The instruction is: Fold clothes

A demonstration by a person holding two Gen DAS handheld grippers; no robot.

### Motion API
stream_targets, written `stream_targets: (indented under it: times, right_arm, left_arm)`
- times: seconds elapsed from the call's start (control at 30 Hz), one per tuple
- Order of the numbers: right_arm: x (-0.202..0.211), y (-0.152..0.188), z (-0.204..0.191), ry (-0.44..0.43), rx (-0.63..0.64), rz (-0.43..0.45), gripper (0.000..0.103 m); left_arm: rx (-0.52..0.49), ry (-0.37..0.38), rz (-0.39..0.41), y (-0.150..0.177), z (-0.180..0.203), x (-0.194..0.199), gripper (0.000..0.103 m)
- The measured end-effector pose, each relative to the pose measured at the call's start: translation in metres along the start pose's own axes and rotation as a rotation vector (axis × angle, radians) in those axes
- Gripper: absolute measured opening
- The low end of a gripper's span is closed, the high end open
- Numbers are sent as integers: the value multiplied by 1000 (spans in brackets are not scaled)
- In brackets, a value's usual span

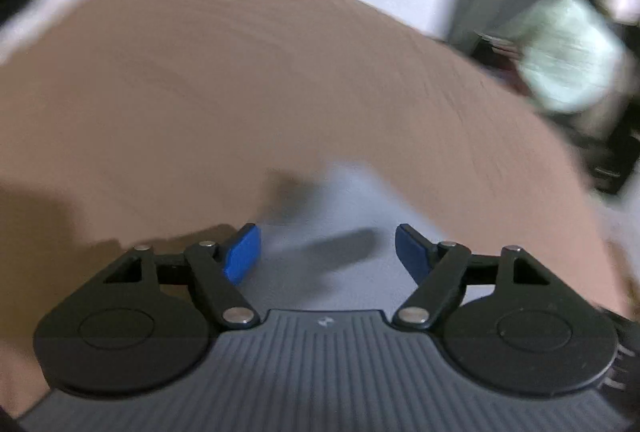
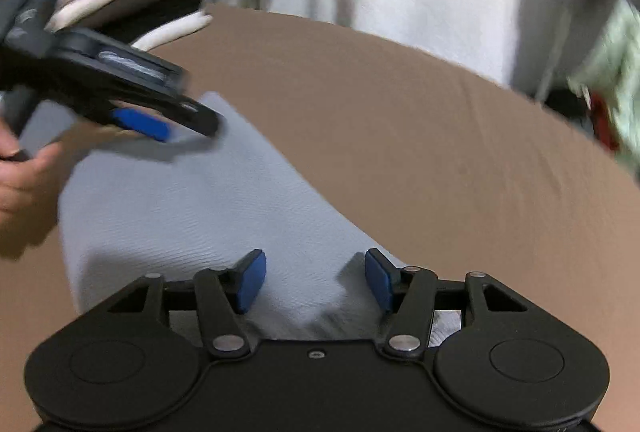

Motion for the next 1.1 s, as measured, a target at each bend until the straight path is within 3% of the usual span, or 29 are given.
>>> stream_targets:
  times: [0.03, 0.13, 0.2, 0.4, 0.67, 0.8, 0.87, 1.0, 1.1]
  right_arm:
    - [0, 1, 7, 2, -44, -14, 59]
    - [3, 9, 27, 41, -141, -49, 62]
    - [14, 18, 36, 76, -193, -53, 71]
    - [45, 40, 69, 54, -460, -115, 72]
    - [81, 39, 76, 64, -492, -146, 73]
    - [86, 47, 72, -62, -610, -212, 73]
    - [82, 55, 66, -139, -687, -265, 73]
    - [75, 69, 39, -138, -679, -335, 75]
    - [70, 77, 19, -166, -674, -354, 75]
  left_arm:
    - [-6, -45, 1, 2, -6, 1, 76]
    - [116, 5, -17, 5, -32, 8, 77]
    - [186, 4, -13, 7, -44, 18, 77]
    - [173, -133, -72, 17, -52, 40, 84]
    - [279, 48, -103, 20, -54, 53, 87]
    - [292, 140, -163, 28, -45, 60, 89]
    - [219, 158, -193, 33, -33, 62, 93]
    - [75, 20, -260, 47, -21, 56, 97]
    - [171, 27, -272, 57, -37, 53, 103]
Point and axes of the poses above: each gripper's, at about its wrist camera, not at the fingertips, and x roughly against the way its jaws point, z to its right, y to its underside, the point moved 3 cm from there along -x, roughly the way its jaws point, and after that the axes turned 14 degrees about y, right-handed, at the moved point
